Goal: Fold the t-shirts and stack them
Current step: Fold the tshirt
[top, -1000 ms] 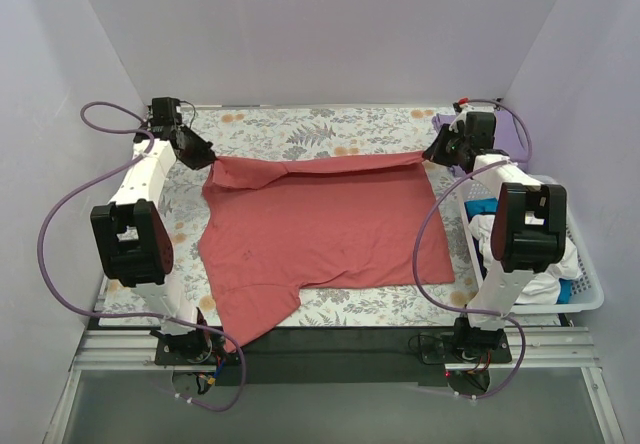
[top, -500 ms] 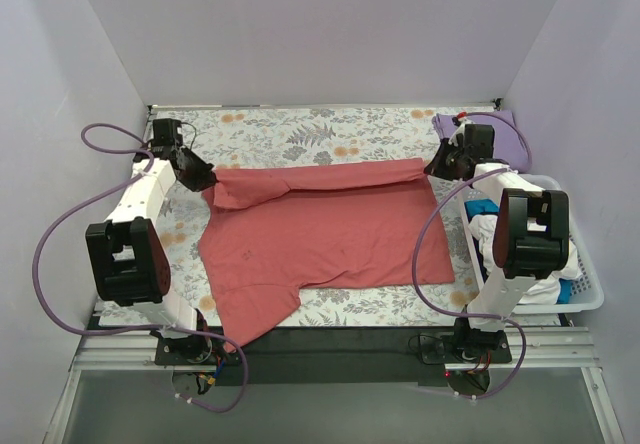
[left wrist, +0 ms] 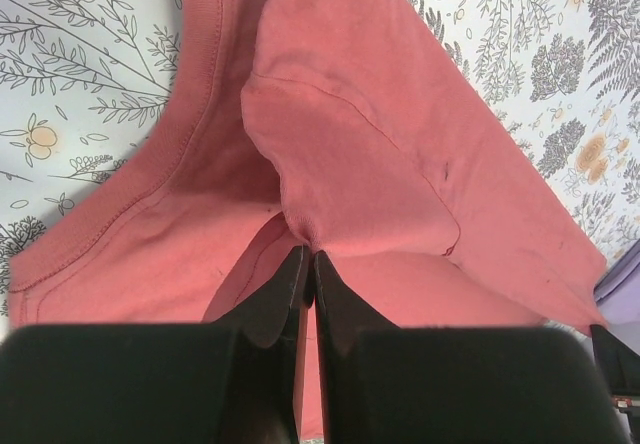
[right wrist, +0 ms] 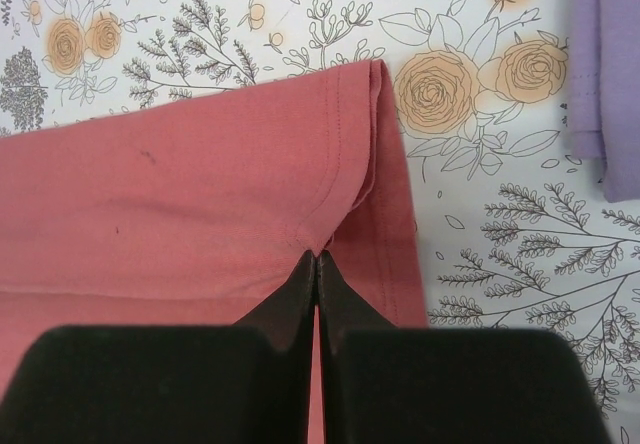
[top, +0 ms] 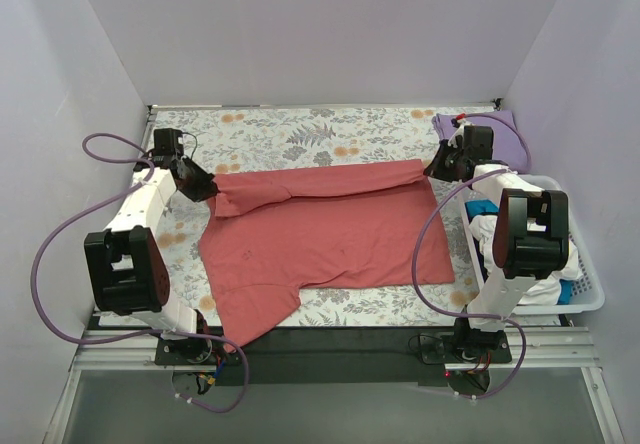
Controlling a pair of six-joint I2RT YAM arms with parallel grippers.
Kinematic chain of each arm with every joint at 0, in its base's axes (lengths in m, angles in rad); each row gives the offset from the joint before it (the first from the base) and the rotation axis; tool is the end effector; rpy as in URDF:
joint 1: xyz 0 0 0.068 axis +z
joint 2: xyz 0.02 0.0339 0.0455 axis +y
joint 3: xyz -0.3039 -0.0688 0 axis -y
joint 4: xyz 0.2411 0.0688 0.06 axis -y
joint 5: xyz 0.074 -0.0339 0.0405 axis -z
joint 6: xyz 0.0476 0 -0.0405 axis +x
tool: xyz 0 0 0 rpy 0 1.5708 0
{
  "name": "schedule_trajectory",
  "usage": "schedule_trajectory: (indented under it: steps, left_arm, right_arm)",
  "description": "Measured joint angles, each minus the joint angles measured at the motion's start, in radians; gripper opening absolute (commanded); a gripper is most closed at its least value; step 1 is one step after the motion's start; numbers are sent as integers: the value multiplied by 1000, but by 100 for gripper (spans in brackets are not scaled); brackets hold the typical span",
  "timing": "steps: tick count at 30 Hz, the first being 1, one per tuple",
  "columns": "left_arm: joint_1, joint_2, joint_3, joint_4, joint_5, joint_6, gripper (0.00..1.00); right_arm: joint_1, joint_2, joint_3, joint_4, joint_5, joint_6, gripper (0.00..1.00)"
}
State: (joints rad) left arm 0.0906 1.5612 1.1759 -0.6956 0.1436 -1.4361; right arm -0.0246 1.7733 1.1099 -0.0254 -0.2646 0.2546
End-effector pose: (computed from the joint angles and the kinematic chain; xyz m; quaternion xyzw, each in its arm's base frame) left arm 0.3193 0.0222 0.2755 -0.6564 0.7112 -0.2052 0.1458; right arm 0.4008 0.0026 0.2338 0.0690 0.8955 0.1671 0.4066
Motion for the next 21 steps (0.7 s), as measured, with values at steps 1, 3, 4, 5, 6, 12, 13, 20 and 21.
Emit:
schedule_trajectory:
  steps: [1, 3, 4, 5, 6, 12, 13, 20, 21]
  left_arm:
    - [0, -2, 0, 0, 0, 0, 2]
    - [0, -4, 0, -1, 3, 0, 3]
    - [0, -6, -2, 0, 3, 0, 3]
    - [0, -10, -6, 0, 4, 0, 3]
    - [0, -13, -12, 0, 4, 0, 3]
    - [0, -39, -63, -4, 10, 0, 3]
    - [0, -42, -71, -4, 13, 0, 3]
    - [0, -69, -88, -13, 43, 0, 3]
    - [0, -75, -87, -15, 44, 0, 3]
  right_arm:
    - [0, 0, 0, 0, 0, 0, 1]
    - [0, 0, -2, 0, 1, -1, 1]
    - [0, 0, -2, -1, 3, -1, 1]
    - [0, 0, -5, -1, 4, -3, 1]
    - [0, 0, -8, -2, 6, -5, 2]
    - [1, 8, -16, -11, 23, -18, 3]
    - [2, 8, -16, -12, 24, -20, 3]
    - [2, 14, -12, -17, 27, -27, 4]
    - [3, 17, -10, -19, 27, -28, 4]
